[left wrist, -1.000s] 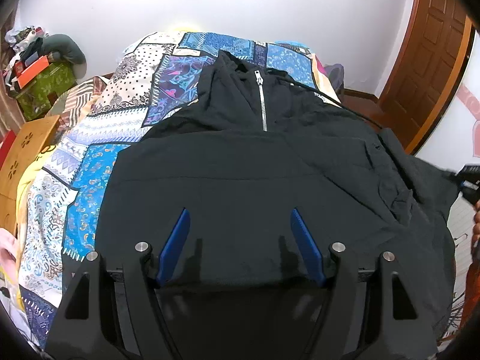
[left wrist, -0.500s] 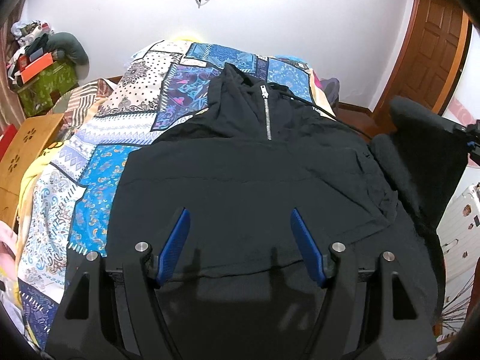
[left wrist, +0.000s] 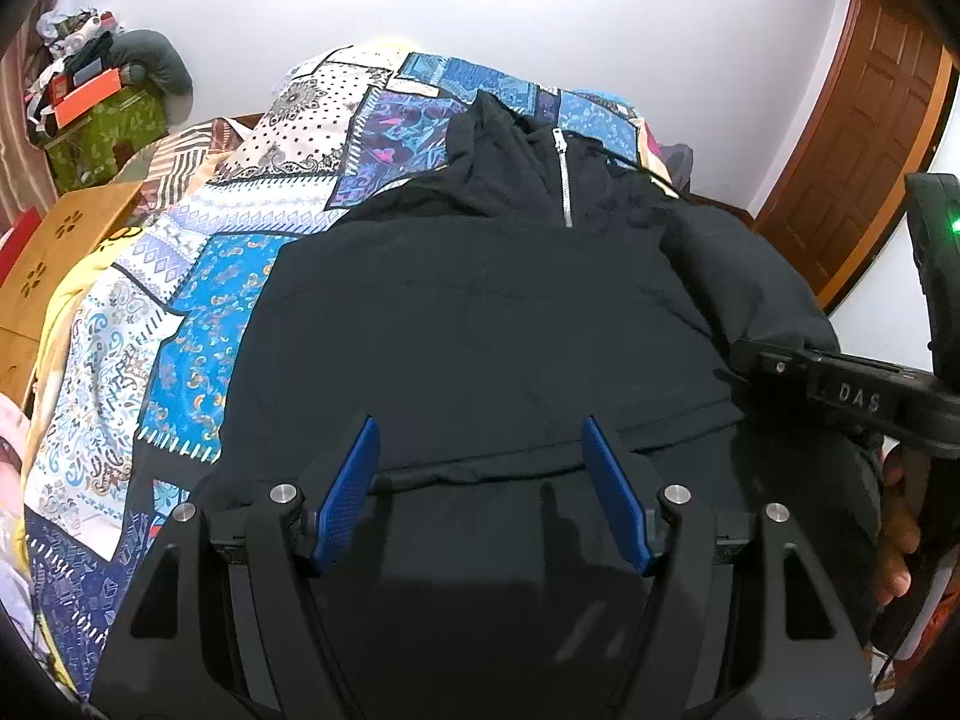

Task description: Fold large clothes

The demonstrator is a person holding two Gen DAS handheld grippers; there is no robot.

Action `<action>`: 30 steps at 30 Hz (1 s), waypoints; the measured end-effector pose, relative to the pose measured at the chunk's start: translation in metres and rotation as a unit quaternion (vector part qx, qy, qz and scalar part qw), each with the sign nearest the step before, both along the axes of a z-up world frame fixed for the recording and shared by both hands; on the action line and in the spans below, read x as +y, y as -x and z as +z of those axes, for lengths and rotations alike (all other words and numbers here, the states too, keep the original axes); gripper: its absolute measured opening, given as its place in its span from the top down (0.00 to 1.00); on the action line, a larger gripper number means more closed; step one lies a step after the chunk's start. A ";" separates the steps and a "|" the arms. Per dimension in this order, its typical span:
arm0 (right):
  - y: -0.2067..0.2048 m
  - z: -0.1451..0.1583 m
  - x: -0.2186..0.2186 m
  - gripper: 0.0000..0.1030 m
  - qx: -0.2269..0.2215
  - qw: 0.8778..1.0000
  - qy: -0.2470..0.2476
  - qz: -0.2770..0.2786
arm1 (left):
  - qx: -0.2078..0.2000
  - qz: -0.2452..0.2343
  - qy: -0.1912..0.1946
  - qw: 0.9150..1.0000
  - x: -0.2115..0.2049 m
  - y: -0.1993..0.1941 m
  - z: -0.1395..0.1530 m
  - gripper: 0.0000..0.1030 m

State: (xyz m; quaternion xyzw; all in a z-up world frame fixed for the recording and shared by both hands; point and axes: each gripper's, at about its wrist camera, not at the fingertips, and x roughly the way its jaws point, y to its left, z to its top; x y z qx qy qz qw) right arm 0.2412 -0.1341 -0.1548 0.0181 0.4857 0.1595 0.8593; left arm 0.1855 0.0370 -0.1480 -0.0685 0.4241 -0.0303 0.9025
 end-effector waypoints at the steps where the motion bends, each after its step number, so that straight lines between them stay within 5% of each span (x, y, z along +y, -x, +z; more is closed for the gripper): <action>1: 0.001 0.000 0.003 0.89 -0.001 1.000 0.007 0.003 | 0.001 0.001 -0.002 1.000 0.000 0.000 -0.001 0.34; 4: 0.005 0.008 -0.002 0.88 -0.001 1.000 0.018 0.015 | 0.004 0.004 -0.006 1.000 0.001 -0.001 -0.003 0.34; 8: 0.012 0.018 -0.006 0.61 0.032 0.998 -0.004 0.055 | 0.003 0.003 -0.009 1.000 -0.001 -0.003 -0.003 0.34; 14: 0.031 0.039 -0.025 0.60 0.000 0.998 -0.017 0.056 | -0.001 -0.002 -0.023 1.000 -0.011 -0.007 -0.001 0.34; 19: 0.032 0.058 -0.060 0.58 -0.042 0.999 -0.032 -0.005 | -0.010 -0.004 -0.030 0.999 -0.017 -0.009 0.005 0.34; 24: 0.026 0.059 -0.107 0.47 -0.057 0.991 -0.075 -0.092 | -0.015 -0.006 -0.036 0.999 -0.026 -0.015 0.008 0.34; 30: 0.009 0.023 -0.156 0.47 0.014 0.972 -0.165 -0.170 | -0.012 -0.016 -0.039 0.999 -0.037 -0.024 0.005 0.34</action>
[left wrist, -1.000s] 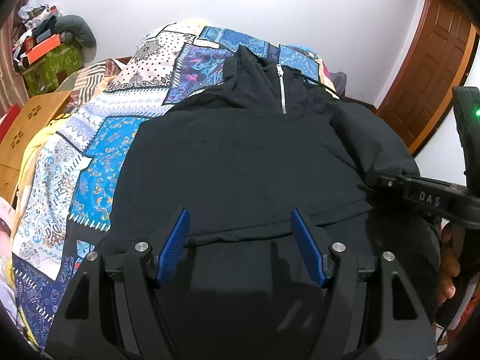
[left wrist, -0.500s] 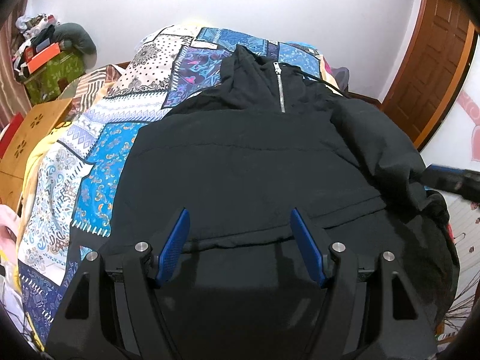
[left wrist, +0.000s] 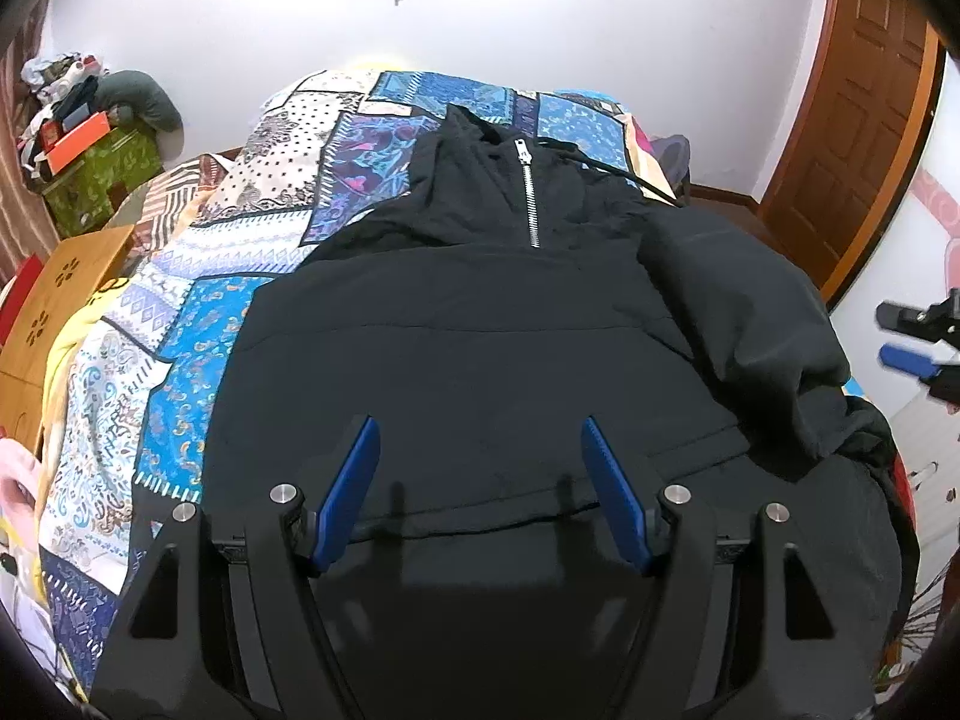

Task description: Fold large clothes

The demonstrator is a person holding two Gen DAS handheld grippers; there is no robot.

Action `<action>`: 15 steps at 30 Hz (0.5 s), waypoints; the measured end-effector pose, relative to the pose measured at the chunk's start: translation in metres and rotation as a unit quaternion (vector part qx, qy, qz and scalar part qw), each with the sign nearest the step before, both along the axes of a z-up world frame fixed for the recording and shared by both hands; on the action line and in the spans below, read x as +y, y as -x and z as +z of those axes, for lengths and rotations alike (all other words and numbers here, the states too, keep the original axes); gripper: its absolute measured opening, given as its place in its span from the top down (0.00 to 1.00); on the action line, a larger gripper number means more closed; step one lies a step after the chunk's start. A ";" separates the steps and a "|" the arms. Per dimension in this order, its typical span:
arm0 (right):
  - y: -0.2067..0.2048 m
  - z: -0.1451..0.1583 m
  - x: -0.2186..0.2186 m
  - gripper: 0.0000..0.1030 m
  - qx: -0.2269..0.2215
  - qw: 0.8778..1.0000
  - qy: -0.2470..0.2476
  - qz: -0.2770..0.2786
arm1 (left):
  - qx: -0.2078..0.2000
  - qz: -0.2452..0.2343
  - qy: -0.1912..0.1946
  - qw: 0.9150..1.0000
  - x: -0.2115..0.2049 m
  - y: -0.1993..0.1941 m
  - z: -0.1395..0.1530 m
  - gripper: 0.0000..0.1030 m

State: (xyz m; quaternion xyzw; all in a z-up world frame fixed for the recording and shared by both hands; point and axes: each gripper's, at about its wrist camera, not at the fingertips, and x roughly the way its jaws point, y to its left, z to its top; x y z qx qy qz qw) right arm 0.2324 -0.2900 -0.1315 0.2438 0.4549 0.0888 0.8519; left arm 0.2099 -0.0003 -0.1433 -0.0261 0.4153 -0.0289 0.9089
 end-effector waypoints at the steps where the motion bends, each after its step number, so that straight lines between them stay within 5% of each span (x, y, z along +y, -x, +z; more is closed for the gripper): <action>1: -0.004 -0.009 -0.006 0.47 0.016 1.000 -0.020 -0.006 | 0.001 -0.001 0.000 1.000 -0.001 -0.001 -0.001 0.34; 8: -0.019 -0.056 -0.015 0.47 0.082 0.991 -0.097 -0.031 | 0.010 -0.003 0.004 1.000 -0.006 -0.008 -0.012 0.34; 15: -0.031 -0.071 -0.027 0.48 0.098 0.980 -0.158 -0.076 | 0.008 0.005 0.005 1.000 0.003 -0.003 -0.014 0.34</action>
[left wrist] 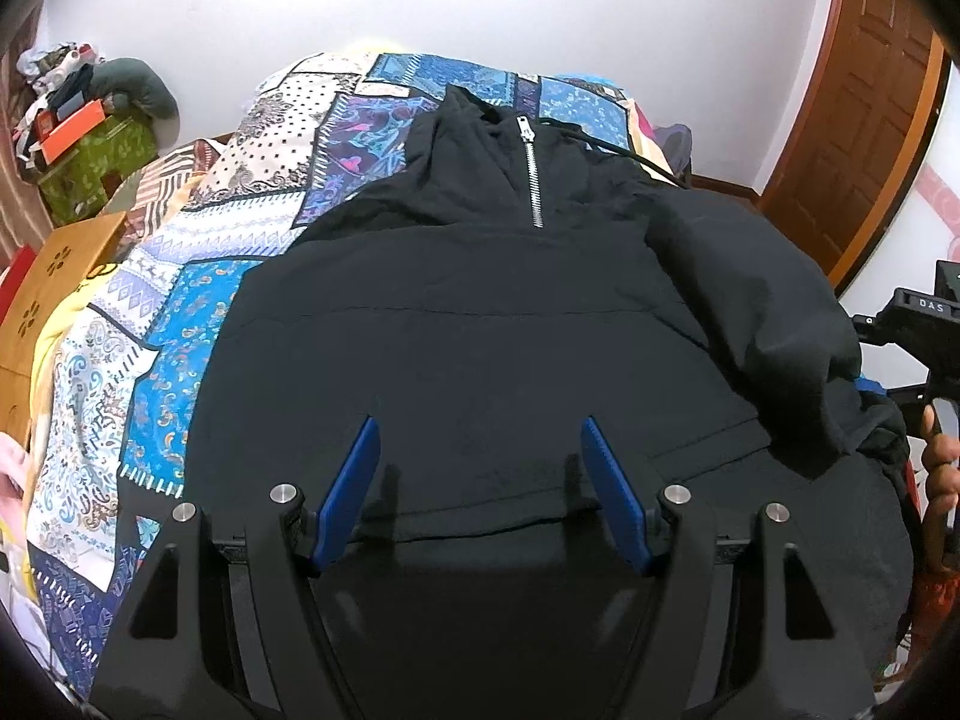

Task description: Fold large clothes

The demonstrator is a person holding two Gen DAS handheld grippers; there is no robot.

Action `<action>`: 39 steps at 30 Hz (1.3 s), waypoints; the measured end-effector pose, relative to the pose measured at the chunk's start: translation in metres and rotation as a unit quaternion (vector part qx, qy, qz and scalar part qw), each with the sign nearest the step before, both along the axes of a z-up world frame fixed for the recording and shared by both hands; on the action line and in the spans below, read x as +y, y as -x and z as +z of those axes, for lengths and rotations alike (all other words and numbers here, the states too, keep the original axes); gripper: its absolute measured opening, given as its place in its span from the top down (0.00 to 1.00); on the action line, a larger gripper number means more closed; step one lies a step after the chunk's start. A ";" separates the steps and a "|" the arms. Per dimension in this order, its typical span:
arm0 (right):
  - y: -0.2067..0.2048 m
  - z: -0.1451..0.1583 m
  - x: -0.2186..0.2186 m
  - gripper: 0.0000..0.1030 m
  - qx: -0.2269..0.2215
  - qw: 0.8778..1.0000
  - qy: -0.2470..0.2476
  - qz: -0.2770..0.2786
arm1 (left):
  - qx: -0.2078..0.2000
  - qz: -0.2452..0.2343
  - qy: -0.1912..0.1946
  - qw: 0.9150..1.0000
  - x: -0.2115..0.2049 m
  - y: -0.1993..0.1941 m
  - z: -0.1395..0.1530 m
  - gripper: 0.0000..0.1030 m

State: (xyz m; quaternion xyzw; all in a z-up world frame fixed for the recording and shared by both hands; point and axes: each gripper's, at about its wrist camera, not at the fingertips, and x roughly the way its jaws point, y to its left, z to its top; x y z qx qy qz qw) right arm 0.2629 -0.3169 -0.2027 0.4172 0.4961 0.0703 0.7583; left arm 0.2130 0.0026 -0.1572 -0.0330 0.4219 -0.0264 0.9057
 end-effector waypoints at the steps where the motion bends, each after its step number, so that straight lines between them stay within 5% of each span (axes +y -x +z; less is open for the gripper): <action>1: 0.001 0.001 -0.003 0.56 -0.001 1.000 0.003 -0.005 | -0.001 0.001 0.000 1.000 0.002 0.001 0.001 0.34; 5: 0.007 0.020 0.001 0.84 -0.015 0.998 0.058 -0.018 | -0.009 0.008 0.003 1.000 0.013 0.005 0.005 0.34; 7: 0.009 0.030 0.002 0.88 -0.033 0.996 0.082 -0.015 | -0.014 0.011 0.006 1.000 0.020 0.008 0.007 0.34; 15: 0.018 0.101 0.046 0.93 -0.129 0.979 0.155 0.026 | -0.040 0.027 0.018 0.999 0.050 0.026 0.020 0.34; 21: 0.018 0.145 0.124 0.93 -0.203 0.954 0.194 0.110 | -0.051 0.050 0.022 0.997 0.081 0.041 0.024 0.34; 29: 0.001 0.115 0.237 0.93 -0.193 0.928 0.193 0.253 | -0.045 0.086 0.014 0.995 0.123 0.063 0.021 0.34; 39: 0.010 0.044 0.343 0.91 -0.152 0.866 0.264 0.396 | -0.017 0.133 0.011 0.991 0.163 0.079 0.003 0.34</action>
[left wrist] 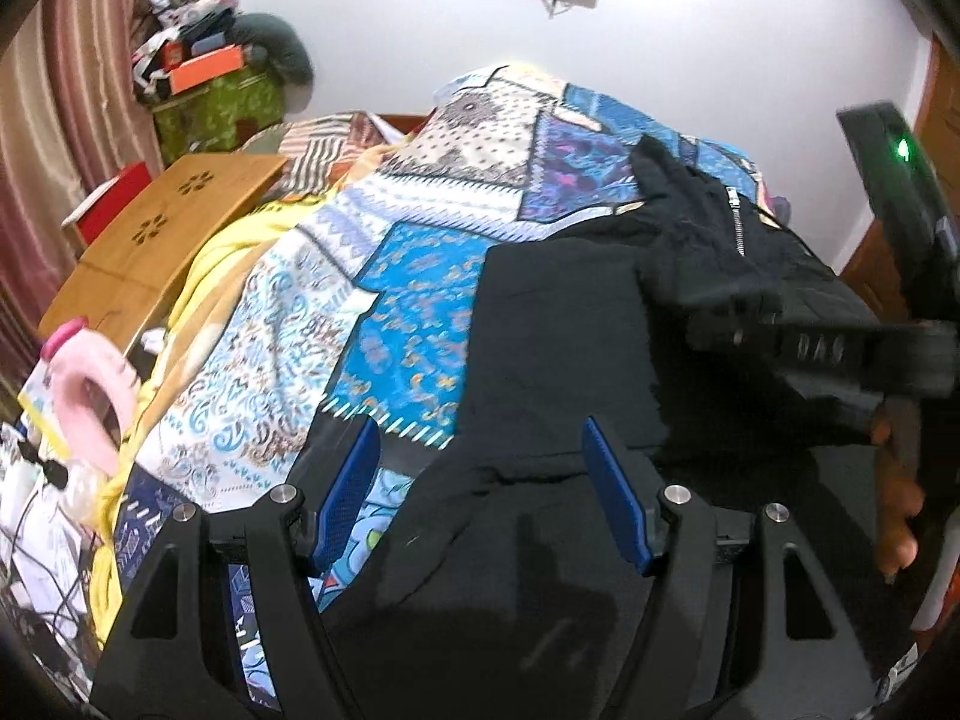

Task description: Fold large clothes

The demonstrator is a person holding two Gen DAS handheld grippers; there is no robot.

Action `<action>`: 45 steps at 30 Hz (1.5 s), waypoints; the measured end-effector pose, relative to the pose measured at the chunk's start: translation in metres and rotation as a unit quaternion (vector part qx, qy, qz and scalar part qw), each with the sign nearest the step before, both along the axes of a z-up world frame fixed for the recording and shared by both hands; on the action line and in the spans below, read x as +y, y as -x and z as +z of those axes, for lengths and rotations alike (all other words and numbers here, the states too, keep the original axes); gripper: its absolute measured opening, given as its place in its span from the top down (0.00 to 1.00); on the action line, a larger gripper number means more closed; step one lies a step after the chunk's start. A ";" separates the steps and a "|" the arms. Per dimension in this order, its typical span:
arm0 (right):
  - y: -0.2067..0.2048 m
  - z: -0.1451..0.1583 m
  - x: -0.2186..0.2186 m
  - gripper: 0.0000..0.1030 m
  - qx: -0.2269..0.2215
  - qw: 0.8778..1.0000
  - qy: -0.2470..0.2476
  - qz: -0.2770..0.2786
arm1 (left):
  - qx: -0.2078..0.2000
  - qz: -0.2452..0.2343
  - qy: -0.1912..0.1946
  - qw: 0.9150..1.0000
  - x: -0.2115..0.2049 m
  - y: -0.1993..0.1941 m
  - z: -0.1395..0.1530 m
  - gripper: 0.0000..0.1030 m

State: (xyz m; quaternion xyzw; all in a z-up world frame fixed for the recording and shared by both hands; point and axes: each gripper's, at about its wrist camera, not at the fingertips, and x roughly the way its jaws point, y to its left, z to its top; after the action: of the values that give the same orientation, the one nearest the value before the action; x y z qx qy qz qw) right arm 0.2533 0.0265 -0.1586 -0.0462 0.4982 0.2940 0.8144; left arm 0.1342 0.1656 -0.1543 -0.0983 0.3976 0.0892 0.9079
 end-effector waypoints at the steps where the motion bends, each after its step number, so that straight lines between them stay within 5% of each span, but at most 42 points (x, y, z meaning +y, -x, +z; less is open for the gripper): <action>1: 0.002 -0.001 0.003 0.89 0.001 1.000 0.008 0.006 | 0.004 0.003 0.003 1.000 0.002 0.000 -0.003 0.34; 6: 0.014 -0.011 0.011 0.84 -0.006 0.997 0.065 0.046 | 0.012 0.005 0.013 1.000 0.003 -0.002 -0.009 0.34; 10: 0.012 -0.014 0.006 0.59 0.062 0.994 0.056 0.072 | 0.013 -0.002 0.024 1.000 -0.001 -0.004 -0.009 0.34; 16: 0.017 0.010 -0.034 0.58 0.060 0.996 0.022 0.055 | 0.018 -0.011 0.045 0.999 -0.009 -0.015 -0.008 0.34; 23: 0.016 0.044 -0.116 0.57 -0.008 0.999 0.006 -0.035 | 0.044 -0.028 0.127 0.991 -0.018 -0.042 -0.025 0.34; 29: 0.016 0.061 -0.198 0.45 -0.073 0.986 0.028 -0.149 | 0.069 -0.038 0.203 0.976 -0.030 -0.070 -0.044 0.34; 34: 0.022 0.061 -0.259 0.45 -0.075 0.972 0.035 -0.222 | 0.080 -0.040 0.280 0.956 -0.030 -0.090 -0.060 0.34; 38: 0.027 0.055 -0.295 0.45 -0.062 0.963 0.032 -0.261 | 0.086 -0.022 0.301 0.949 -0.028 -0.104 -0.069 0.35; 43: 0.033 0.044 -0.329 0.45 -0.039 0.955 0.018 -0.294 | 0.094 0.002 0.239 0.966 -0.033 -0.126 -0.064 0.58; 45: 0.031 0.041 -0.332 0.45 -0.031 0.953 0.010 -0.302 | 0.091 -0.010 0.200 0.975 -0.041 -0.135 -0.056 0.81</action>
State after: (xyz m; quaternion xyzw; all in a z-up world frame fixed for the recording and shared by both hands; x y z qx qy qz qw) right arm 0.2226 -0.3057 -0.1175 0.0894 0.4664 0.0277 0.8796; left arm 0.2691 0.1245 -0.2103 -0.2652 0.4896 0.0074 0.8306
